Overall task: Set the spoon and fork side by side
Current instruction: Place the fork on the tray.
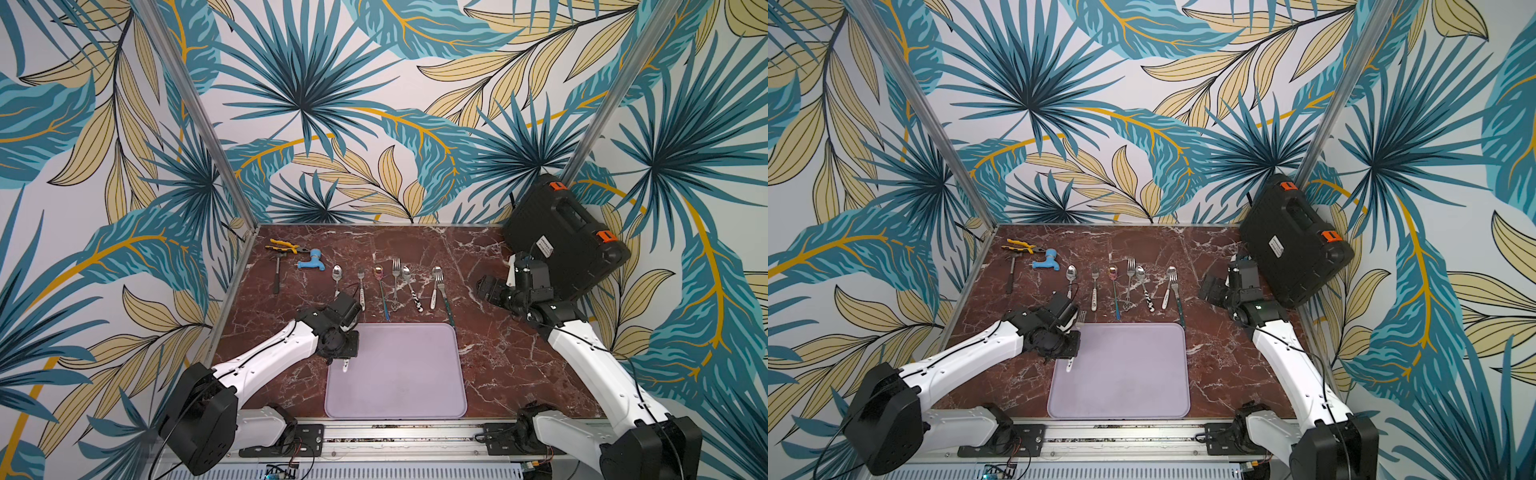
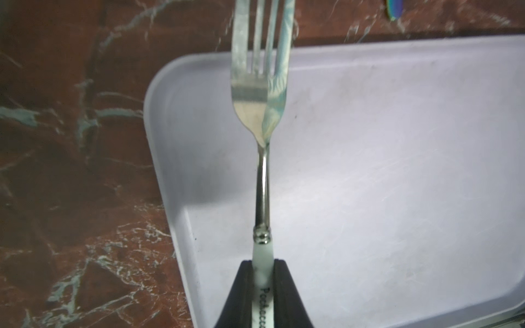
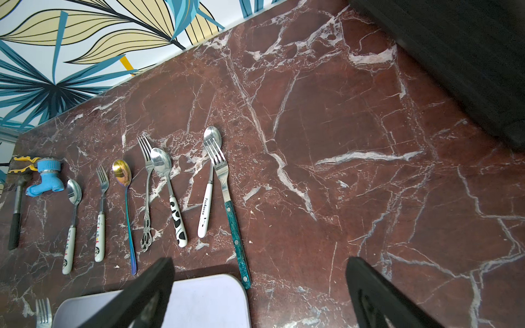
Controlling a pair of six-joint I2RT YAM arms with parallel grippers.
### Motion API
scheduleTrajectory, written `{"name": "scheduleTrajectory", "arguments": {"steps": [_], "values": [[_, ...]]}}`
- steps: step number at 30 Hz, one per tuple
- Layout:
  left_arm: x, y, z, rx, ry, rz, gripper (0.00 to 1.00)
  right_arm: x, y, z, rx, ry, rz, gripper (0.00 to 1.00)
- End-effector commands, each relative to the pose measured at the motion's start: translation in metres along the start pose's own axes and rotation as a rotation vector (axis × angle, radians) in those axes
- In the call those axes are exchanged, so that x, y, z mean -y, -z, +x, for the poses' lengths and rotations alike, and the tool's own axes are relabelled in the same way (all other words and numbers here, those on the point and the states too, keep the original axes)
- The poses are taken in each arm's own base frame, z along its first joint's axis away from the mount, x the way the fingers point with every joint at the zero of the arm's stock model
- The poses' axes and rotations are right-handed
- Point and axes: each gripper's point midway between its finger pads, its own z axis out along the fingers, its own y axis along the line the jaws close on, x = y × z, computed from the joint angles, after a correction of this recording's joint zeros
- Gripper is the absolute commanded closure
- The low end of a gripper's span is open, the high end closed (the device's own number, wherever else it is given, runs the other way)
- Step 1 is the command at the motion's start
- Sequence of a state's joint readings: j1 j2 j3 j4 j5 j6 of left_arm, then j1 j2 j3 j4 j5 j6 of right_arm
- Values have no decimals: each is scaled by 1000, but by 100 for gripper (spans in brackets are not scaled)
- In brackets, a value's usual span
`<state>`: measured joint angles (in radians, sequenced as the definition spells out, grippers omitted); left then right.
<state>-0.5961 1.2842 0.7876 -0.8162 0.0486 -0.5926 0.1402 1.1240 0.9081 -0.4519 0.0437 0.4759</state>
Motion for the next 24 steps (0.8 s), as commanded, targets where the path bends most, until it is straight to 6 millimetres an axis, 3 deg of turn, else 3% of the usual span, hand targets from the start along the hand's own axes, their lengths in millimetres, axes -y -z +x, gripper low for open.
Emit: {"name": "scheduleTrajectory", "arguments": {"steps": [1, 11, 19, 24], "values": [[-2, -8, 5, 13, 29, 11, 100, -1, -3, 4, 0, -7, -17, 0], [-5, -29, 23, -37, 30, 5, 100, 1, -5, 8, -15, -2, -7, 0], [-11, -33, 43, -64, 31, -6, 100, 3, -5, 8, -11, -1, 2, 0], [-15, -36, 45, -64, 36, -22, 100, 3, -6, 8, -16, -1, 2, 0]]}}
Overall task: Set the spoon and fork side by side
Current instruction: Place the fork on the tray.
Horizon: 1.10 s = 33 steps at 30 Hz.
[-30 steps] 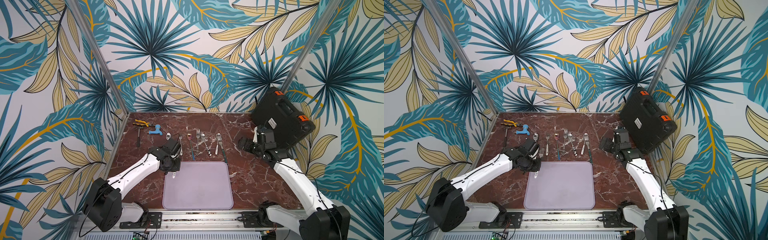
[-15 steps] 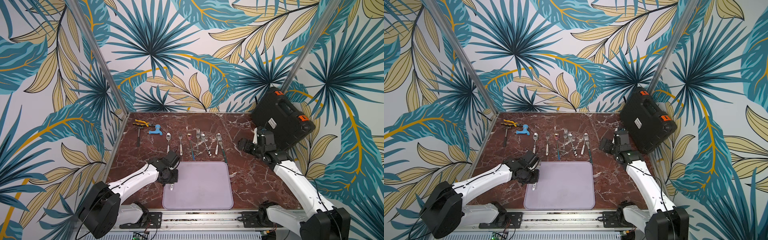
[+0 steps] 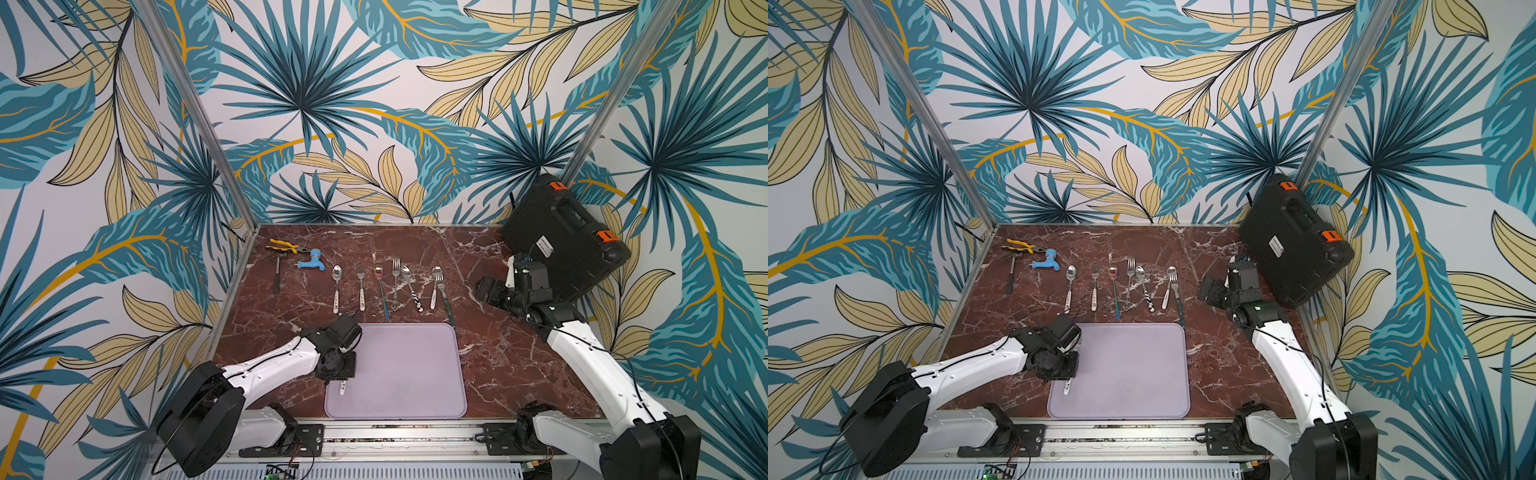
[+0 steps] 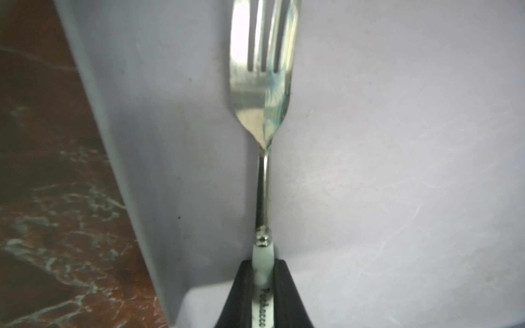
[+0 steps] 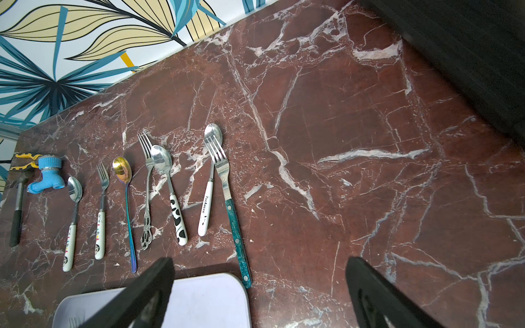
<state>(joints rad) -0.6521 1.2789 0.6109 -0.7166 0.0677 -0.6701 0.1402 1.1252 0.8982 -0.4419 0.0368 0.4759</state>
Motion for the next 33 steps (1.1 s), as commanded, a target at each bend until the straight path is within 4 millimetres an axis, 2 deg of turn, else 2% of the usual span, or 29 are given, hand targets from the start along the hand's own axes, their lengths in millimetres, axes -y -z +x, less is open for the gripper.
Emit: {"name": "scheduleTrajectory", "arguments": {"steps": [1, 4, 11, 18, 23, 27, 33], "values": [[-2, -1, 0, 16, 10, -3, 100, 3, -4, 6, -13, -3, 7, 0], [-2, -4, -1, 14, 11, -11, 98, 3, -4, 6, -13, -2, 7, 1], [-8, -2, -3, 18, 14, -50, 73, 4, -3, 6, -10, 0, 11, 0], [-5, 15, -10, 50, -2, -46, 54, 4, -5, 6, -13, -1, 11, 1], [7, 44, -31, 112, -40, -36, 49, 4, -6, 8, -18, -1, 13, 1], [14, 67, -54, 183, -64, -60, 46, 4, -7, 10, -25, -6, 7, 0], [22, 85, -97, 268, -86, -107, 45, 3, -7, 10, -2, 1, -10, 1]]}}
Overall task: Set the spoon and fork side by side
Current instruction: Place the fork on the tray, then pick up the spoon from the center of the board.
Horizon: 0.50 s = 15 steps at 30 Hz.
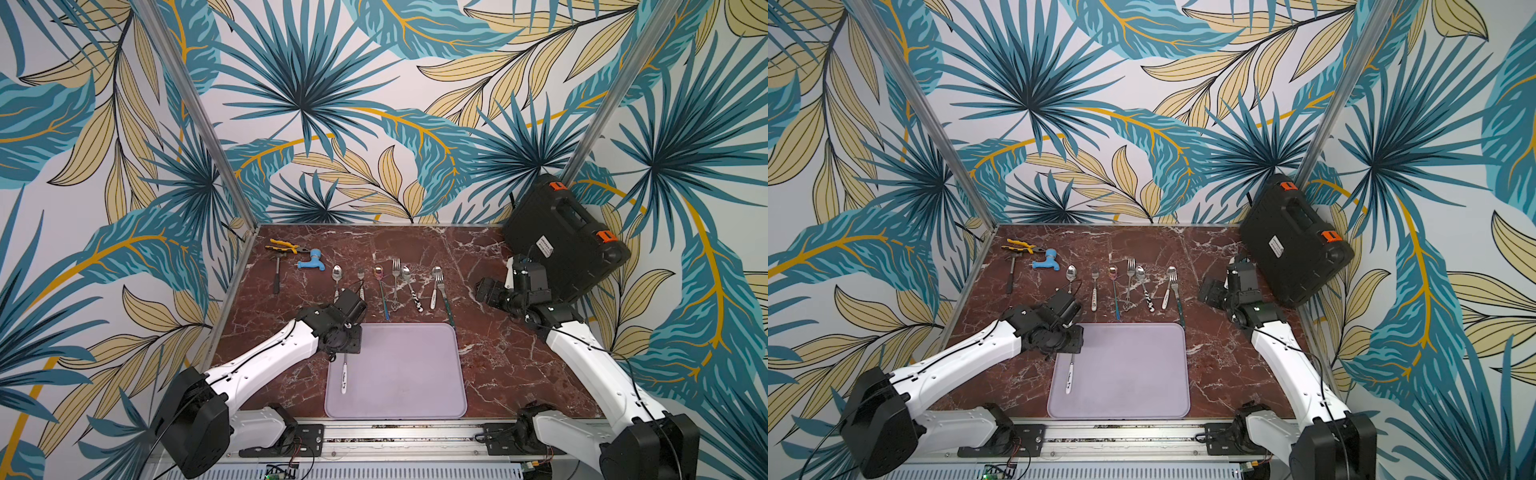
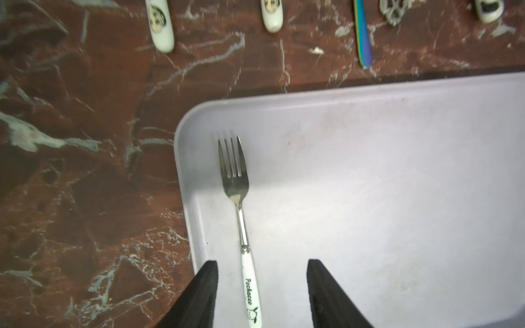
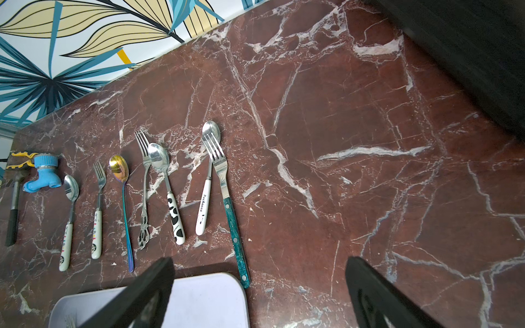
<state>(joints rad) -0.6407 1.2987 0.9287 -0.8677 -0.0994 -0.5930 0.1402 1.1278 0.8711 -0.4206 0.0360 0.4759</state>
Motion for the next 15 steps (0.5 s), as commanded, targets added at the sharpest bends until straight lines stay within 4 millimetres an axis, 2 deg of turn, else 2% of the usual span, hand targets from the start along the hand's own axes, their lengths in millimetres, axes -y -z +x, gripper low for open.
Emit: {"name": "scheduleTrajectory", "arguments": {"steps": [1, 8, 11, 15], "values": [[-4, 7, -32, 59, -28, -56, 45, -1, -3, 5, 8, 5, -19, 1], [-10, -3, -88, 114, 0, -66, 45, 0, -7, 8, 23, 7, -34, 0], [-18, -14, -109, 121, 3, -100, 45, 0, -9, 10, 14, 5, -34, 0], [-26, -40, -128, 111, 3, -103, 45, 0, -8, 11, 11, 5, -37, 1]]}}
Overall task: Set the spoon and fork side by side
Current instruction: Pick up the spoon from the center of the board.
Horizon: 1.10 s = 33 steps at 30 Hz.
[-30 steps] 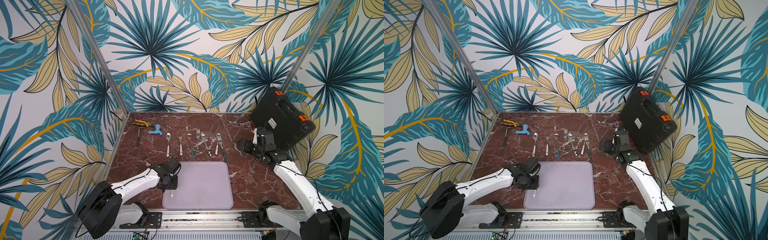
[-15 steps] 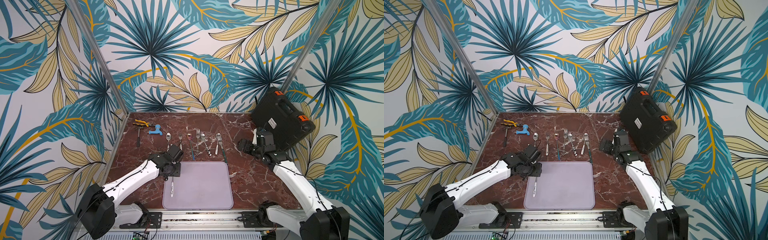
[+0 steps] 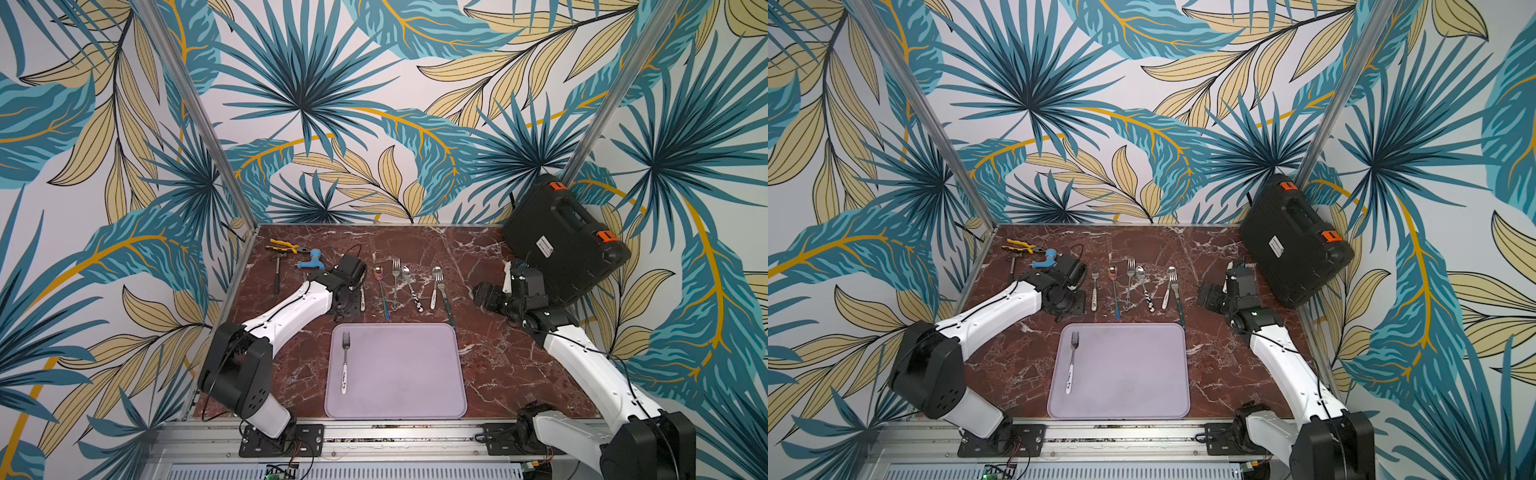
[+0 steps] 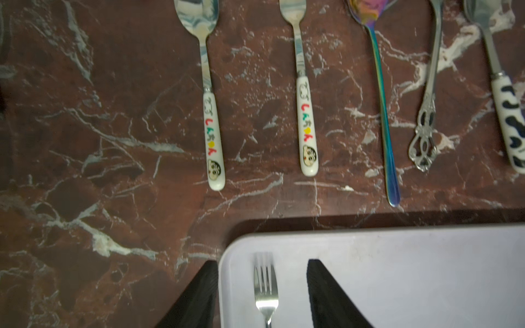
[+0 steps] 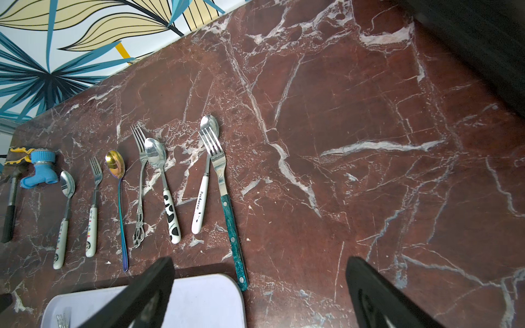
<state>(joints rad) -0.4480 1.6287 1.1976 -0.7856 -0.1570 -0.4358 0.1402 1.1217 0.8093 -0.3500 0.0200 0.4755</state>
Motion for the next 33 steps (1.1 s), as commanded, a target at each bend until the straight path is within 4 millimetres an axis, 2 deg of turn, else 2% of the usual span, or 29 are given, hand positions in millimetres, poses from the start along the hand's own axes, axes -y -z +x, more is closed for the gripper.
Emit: {"name": "scheduleTrajectory", "arguments": {"steps": [1, 9, 21, 33], "values": [[-4, -11, -30, 52, -14, 2, 45, -2, 0, 2, 5, 6, -18, 0], [-25, -61, -42, -6, 49, -7, 47, -3, 2, 2, 3, 4, -25, 0], [-33, -89, -41, -79, 74, 25, 53, -2, 2, 1, 7, 5, -20, 0], [-29, -106, -32, -142, 66, 43, 70, -1, 7, 2, -7, 0, -6, 0]]}}
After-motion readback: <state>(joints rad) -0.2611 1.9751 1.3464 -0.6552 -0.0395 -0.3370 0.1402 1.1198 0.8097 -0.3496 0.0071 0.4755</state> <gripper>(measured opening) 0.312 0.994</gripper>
